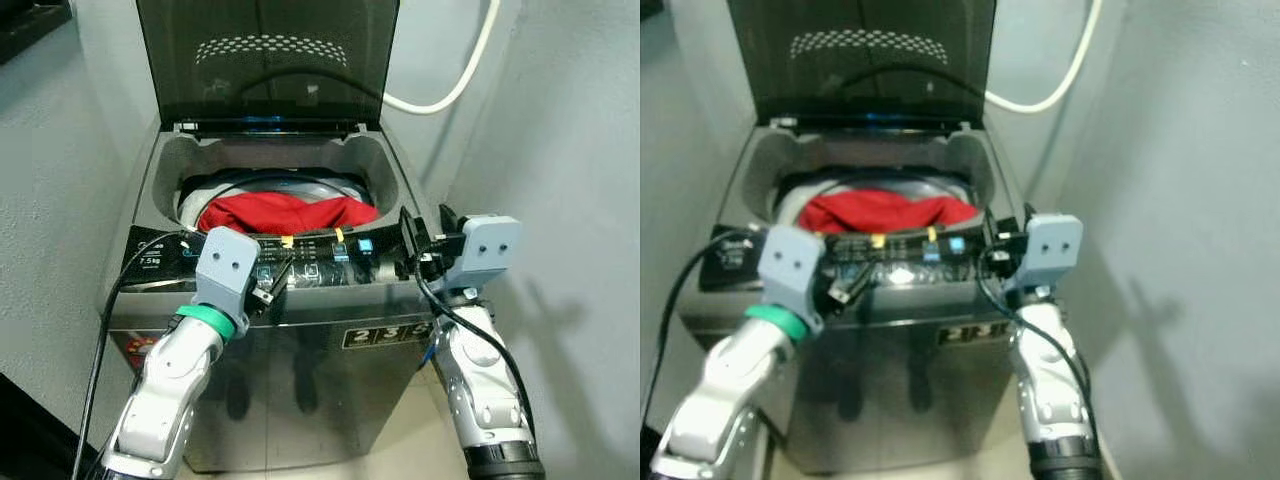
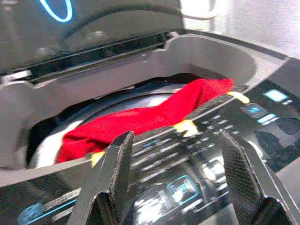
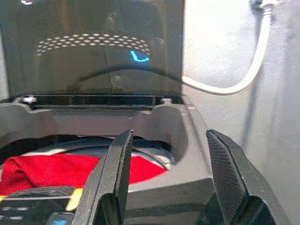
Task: Clothes washing
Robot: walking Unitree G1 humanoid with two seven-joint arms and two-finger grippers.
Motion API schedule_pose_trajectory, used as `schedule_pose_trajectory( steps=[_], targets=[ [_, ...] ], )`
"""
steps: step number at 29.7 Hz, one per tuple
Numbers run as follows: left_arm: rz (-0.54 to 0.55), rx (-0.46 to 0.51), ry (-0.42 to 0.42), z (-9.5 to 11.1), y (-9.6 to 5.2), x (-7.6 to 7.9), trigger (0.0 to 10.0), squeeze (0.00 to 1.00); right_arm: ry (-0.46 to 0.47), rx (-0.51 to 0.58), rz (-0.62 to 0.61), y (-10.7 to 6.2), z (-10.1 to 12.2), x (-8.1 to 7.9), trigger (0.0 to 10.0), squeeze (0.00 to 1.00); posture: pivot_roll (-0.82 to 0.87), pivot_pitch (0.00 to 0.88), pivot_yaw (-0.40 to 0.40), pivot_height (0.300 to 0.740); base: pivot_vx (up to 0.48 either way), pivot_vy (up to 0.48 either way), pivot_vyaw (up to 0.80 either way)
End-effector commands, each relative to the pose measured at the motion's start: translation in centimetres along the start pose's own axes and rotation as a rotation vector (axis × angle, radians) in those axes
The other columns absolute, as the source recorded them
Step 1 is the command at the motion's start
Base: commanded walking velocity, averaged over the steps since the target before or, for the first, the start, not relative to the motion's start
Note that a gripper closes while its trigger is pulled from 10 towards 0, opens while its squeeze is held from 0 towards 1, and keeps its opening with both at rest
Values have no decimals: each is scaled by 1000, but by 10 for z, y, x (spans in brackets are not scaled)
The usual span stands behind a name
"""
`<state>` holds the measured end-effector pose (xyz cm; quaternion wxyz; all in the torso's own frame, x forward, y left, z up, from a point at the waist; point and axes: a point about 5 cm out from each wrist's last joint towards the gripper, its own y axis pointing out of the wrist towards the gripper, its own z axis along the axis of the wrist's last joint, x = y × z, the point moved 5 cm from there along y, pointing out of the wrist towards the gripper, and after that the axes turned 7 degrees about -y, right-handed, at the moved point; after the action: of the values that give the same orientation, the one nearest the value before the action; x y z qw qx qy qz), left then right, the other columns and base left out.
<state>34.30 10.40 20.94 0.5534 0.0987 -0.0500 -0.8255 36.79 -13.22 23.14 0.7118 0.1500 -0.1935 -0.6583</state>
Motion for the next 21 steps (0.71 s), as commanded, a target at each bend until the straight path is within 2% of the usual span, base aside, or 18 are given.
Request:
schedule_pose_trajectory(
  steps=[1, 21],
  targets=[
    [1, 1, 11, -1, -1, 0, 10000, 0, 0, 0, 1, 0, 1, -1, 10000, 0, 29, 4, 25, 740, 0, 0, 800],
    [-3, 0, 12, -1, 0, 0, 10000, 0, 15, -22, -15, 1, -3, 2, 10000, 0, 28, 6, 28, 740, 0, 0, 800]
  ],
)
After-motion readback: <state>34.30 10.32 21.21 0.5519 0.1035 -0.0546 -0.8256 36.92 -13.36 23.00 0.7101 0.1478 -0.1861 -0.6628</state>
